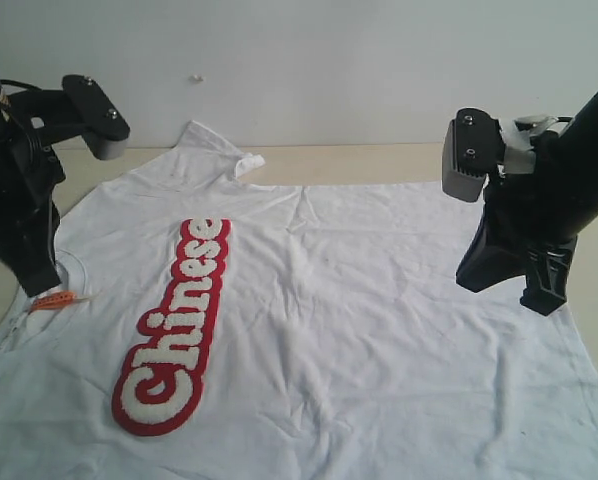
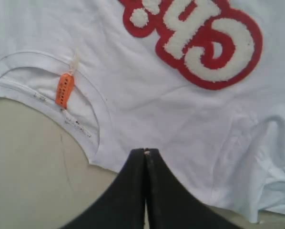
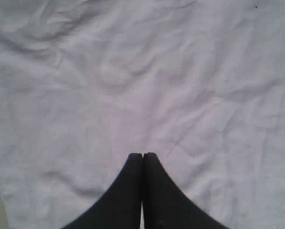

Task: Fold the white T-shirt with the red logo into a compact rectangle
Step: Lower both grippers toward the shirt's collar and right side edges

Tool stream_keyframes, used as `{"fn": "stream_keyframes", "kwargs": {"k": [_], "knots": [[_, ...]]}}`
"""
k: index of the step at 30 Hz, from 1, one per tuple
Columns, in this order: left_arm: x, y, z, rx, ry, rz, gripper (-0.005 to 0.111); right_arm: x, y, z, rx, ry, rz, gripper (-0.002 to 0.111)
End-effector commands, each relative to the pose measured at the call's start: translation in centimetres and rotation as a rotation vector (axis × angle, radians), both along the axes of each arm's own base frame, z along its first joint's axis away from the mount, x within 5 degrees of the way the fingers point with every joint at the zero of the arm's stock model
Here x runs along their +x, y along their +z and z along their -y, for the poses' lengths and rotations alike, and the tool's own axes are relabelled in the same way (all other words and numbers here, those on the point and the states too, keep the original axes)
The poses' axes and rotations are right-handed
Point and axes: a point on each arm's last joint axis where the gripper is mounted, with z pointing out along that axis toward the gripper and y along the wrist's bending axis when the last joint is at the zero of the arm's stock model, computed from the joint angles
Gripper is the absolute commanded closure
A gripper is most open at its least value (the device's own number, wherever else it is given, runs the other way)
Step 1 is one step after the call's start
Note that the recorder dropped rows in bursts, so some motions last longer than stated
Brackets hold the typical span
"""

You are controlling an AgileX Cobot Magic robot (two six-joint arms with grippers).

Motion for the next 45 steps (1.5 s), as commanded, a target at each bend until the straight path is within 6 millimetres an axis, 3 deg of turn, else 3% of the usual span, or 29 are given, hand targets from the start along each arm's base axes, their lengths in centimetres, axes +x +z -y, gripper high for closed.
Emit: {"fn": "stream_keyframes", "kwargs": {"k": [1, 4, 8, 13, 17, 25, 30, 35, 40, 45], "knots": [[-1.3, -2.0, -0.7, 0.049, -0.088, -0.078, 0.107, 0.3, 0.2, -1.1, -0.006, 0.030, 0.055, 0.108], [-1.7, -3.8, -2.4, 0.169, -0.207, -0.098, 0.107, 0.6, 0.1, -1.6, -0.069, 0.076, 0.113, 0.108], [0.5, -5.3, -3.5, 0.131, -0.321, 0.110, 0.107, 0.9, -0.4, -1.1, -0.176, 0.136, 0.141, 0.108], [3.1, -6.5, -4.6, 0.061, -0.387, 0.274, 0.107, 2.2, -1.2, -0.9, -0.204, 0.082, 0.214, 0.108], [4.6, -8.2, -5.5, 0.124, -0.579, 0.268, 0.107, 3.4, -2.0, -0.7, -0.249, 0.097, 0.258, 0.108], [9.2, -11.5, -6.8, 0.052, -0.508, 0.099, 0.107, 6.5, -4.1, -0.1, -0.335, 0.190, 0.089, 0.108], [10.1, -10.5, -6.5, -0.112, -0.403, 0.111, 0.107, 8.3, -4.6, -0.4, -0.322, 0.189, 0.048, 0.108], [9.0, -9.3, -6.3, -0.277, -0.425, 0.046, 0.101, 8.4, -4.7, -0.4, -0.323, 0.182, 0.049, 0.108], [8.3, -7.5, -6.1, -0.332, -0.382, 0.084, 0.093, 8.4, -4.7, -0.4, -0.315, 0.138, 0.044, 0.108], [7.8, -6.6, -5.8, -0.375, -0.373, 0.078, 0.093, 8.4, -4.7, -0.4, -0.309, 0.097, 0.027, 0.108]]}}
